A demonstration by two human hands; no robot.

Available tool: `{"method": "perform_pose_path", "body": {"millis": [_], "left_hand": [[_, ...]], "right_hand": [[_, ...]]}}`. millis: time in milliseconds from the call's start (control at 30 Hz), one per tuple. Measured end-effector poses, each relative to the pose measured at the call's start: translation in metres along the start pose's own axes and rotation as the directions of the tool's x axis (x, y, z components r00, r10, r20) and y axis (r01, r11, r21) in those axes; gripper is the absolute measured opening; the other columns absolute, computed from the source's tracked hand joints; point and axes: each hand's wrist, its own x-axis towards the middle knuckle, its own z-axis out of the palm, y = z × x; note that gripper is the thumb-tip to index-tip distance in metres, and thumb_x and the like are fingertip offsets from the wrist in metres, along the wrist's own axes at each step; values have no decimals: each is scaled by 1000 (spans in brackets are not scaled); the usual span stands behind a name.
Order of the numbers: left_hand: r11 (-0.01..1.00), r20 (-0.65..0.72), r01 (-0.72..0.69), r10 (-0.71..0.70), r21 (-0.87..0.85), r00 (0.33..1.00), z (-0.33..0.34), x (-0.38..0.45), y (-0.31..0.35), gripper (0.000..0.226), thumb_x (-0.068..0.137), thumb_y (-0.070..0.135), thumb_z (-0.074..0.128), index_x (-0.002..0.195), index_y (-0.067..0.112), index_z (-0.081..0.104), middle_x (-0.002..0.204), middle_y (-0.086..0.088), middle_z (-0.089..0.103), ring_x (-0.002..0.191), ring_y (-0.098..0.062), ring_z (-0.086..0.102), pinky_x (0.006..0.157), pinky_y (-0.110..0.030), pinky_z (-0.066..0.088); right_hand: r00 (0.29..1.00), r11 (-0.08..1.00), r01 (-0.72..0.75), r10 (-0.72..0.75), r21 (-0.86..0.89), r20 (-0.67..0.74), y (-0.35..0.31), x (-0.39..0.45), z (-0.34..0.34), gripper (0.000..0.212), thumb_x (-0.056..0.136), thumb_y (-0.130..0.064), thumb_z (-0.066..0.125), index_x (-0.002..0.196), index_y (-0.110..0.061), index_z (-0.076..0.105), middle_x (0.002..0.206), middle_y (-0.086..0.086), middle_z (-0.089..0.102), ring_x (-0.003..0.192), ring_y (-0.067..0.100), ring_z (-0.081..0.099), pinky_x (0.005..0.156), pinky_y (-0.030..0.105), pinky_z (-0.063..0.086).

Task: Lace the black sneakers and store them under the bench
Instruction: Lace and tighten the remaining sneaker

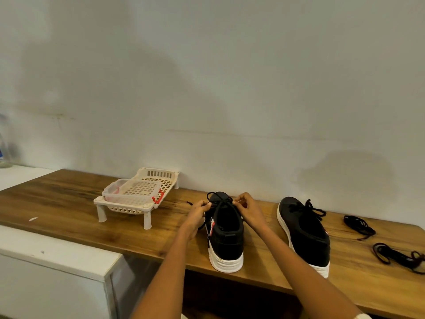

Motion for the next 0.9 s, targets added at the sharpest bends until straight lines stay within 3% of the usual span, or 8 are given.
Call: {"method": "perform_pose_path", "body": {"millis": [100,200,367,533,600,700,800,900], "left_hand": [[990,-19,38,-41,-132,999,-5,-1,-1,21,100,16,40,83,15,54,94,-5,64,92,-20,55,74,-29,43],[976,-23,42,-47,-213,999,-5,-2,-1,20,99,18,43,82,15,54,88,-3,64,87,-18,55,72,-30,41],[966,-30,37,-46,-258,998,-3,-1,-3,15,97,20,47,86,16,56,87,-3,64,84,-17,56,71,-29,43],[948,-16,26,-33,-316,999,-4,-3,-3,15,97,16,47,83,14,54,85,-3,64,81,-15,58,70,-26,44],[949,-11,25,-30,-316,999,-3,-2,-3,15,96,16,48,82,15,55,84,-3,64,81,-14,58,70,-26,44],[964,7,38,-37,-264,999,-3,-2,-4,9,94,11,52,88,13,59,89,-5,67,86,-17,60,74,-27,47],[981,28,4,1,-193,1000,-2,1,-5,16,92,3,55,104,6,65,102,-12,69,97,-23,64,85,-30,52],[992,-7,-37,37,-119,999,-1,2,-6,14,91,9,58,100,7,68,102,-12,70,96,-22,65,81,-27,52]], "right_hand": [[995,997,52,-56,49,88,2,-6,-5,16,92,-12,57,102,-15,69,97,-1,69,92,10,63,83,24,50],[993,998,53,-56,29,101,1,-6,-6,23,93,-13,57,113,-14,68,105,-3,69,94,5,62,85,22,50],[994,977,83,-66,-195,92,-8,2,-2,13,92,-20,58,94,-15,70,87,-6,68,77,4,58,64,11,41],[999,974,36,-35,-223,10,-9,-2,-2,14,96,-22,43,88,-11,46,71,-1,50,62,14,44,55,29,31],[999,982,41,-44,-185,-10,-6,-6,-2,13,97,-20,43,89,-11,46,74,2,51,64,15,45,55,28,32],[998,996,60,-58,-58,32,-1,-9,-6,6,96,-19,51,94,-18,57,83,-3,61,73,7,57,62,16,45],[993,999,51,-52,12,110,1,-10,-8,15,95,-17,54,92,-24,66,83,-3,69,79,11,65,67,30,57],[998,999,27,-26,-23,49,2,-9,-4,18,95,-20,54,82,-21,66,78,4,69,78,20,65,67,32,51]]}}
